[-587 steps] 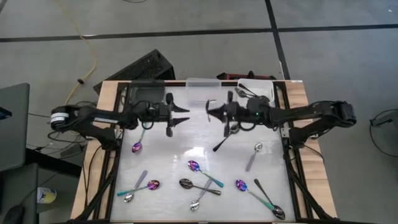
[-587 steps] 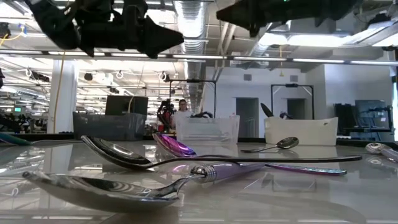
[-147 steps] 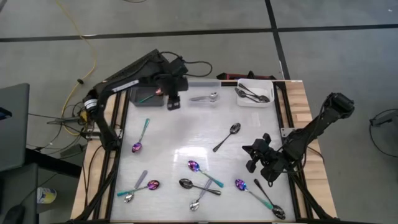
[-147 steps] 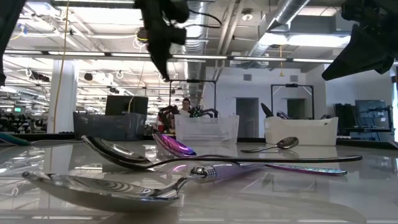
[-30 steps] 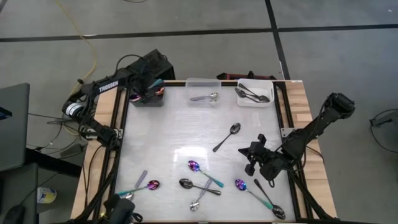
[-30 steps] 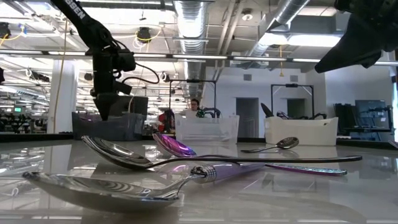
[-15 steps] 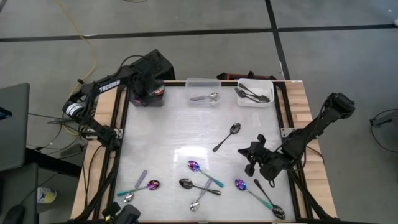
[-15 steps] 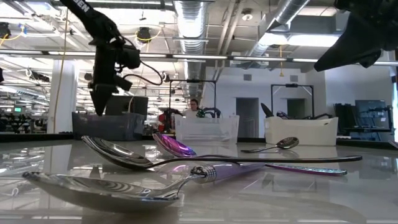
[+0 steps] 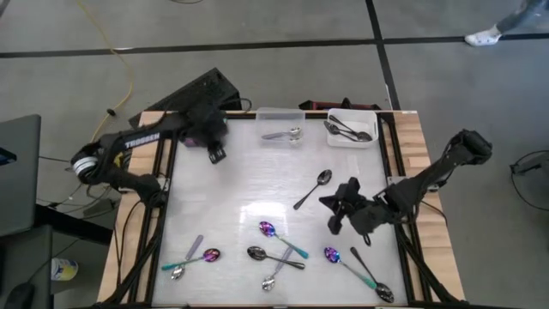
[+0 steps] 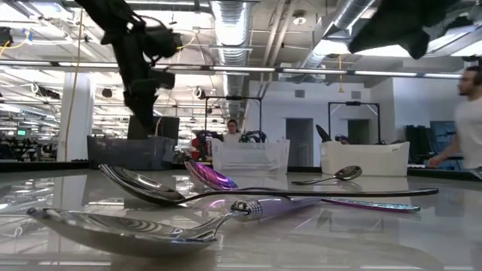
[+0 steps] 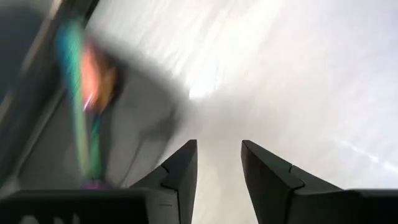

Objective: Sort silverware by color (type)
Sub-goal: Put the blue spoon into the black bin

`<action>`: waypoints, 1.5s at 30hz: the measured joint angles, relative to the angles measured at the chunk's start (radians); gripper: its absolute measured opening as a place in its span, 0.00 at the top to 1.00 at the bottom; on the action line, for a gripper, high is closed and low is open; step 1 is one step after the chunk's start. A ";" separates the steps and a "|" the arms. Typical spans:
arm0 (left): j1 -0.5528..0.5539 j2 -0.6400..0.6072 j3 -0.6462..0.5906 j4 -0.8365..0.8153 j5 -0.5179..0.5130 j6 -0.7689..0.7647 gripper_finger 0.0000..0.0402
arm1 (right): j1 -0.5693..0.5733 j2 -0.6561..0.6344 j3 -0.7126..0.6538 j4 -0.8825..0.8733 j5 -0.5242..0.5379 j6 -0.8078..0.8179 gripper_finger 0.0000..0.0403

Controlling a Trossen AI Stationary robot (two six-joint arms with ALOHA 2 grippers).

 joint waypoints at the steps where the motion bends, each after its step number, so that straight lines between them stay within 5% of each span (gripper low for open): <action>1: -0.026 -0.026 -0.021 0.046 0.015 0.006 0.72 | -0.015 0.000 0.008 0.001 0.000 0.001 0.94; 6: -0.164 -0.159 -0.176 0.382 0.118 0.013 0.72 | -0.086 0.001 0.020 0.061 -0.045 0.002 0.94; 13: -0.359 -0.190 -0.474 1.035 0.544 0.061 0.72 | -0.143 0.108 0.021 0.182 -0.167 -0.001 0.94; 17: -0.467 -0.173 -0.562 1.241 0.545 0.051 0.72 | -0.144 0.192 0.021 0.189 -0.362 0.123 0.94; 22: -0.557 -0.148 -0.573 1.267 0.479 0.063 0.72 | -0.107 0.288 0.020 0.170 -0.829 0.402 0.94; 26: -0.590 -0.120 -0.568 1.279 0.414 0.101 0.72 | -0.060 0.340 0.020 0.172 -1.049 0.660 0.94; 33: -0.608 -0.045 -0.515 1.280 0.402 0.070 0.72 | 0.008 0.396 0.020 0.145 -1.241 0.815 0.94; 41: -0.622 -0.005 -0.478 1.269 0.403 0.065 0.72 | 0.012 0.393 0.020 0.007 -1.254 0.809 0.93; 45: -0.627 -0.007 -0.474 1.269 0.405 0.064 0.72 | 0.000 0.395 0.019 -0.059 -1.276 0.758 0.85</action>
